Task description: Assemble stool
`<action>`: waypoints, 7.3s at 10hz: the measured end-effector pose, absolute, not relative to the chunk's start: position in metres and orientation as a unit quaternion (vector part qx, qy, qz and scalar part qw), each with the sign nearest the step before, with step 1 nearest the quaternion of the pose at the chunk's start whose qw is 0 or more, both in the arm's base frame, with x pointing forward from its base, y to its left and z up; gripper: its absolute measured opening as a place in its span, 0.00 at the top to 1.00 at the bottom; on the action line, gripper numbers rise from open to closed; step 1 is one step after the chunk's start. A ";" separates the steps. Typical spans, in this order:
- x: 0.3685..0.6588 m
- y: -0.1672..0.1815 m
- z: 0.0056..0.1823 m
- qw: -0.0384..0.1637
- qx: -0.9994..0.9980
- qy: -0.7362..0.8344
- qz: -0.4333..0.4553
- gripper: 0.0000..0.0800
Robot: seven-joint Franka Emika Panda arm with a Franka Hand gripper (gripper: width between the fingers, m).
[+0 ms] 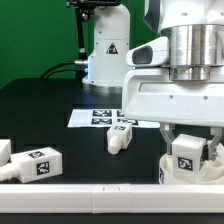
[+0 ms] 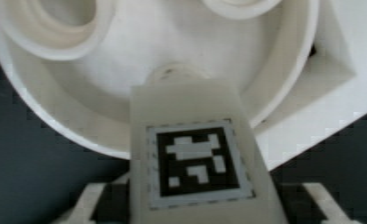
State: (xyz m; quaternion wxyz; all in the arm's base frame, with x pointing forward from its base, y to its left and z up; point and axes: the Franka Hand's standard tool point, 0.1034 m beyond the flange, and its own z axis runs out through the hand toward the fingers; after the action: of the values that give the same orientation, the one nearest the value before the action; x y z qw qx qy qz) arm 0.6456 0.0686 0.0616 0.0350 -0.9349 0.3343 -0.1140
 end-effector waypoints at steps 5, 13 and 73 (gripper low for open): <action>0.644 0.065 0.061 0.037 -0.917 0.381 -0.112 0.35; 0.638 0.052 0.099 0.054 -0.925 0.356 -0.122 0.19; 0.446 0.002 0.013 -0.003 -0.186 -0.980 0.074 0.58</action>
Offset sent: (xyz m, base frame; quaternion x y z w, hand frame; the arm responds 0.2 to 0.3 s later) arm 0.0000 0.0000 0.0000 0.0000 0.0000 0.0000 1.0000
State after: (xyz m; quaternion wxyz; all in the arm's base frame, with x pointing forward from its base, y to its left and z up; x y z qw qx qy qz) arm 0.4464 0.0021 0.0131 0.0034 0.1861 0.9797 -0.0741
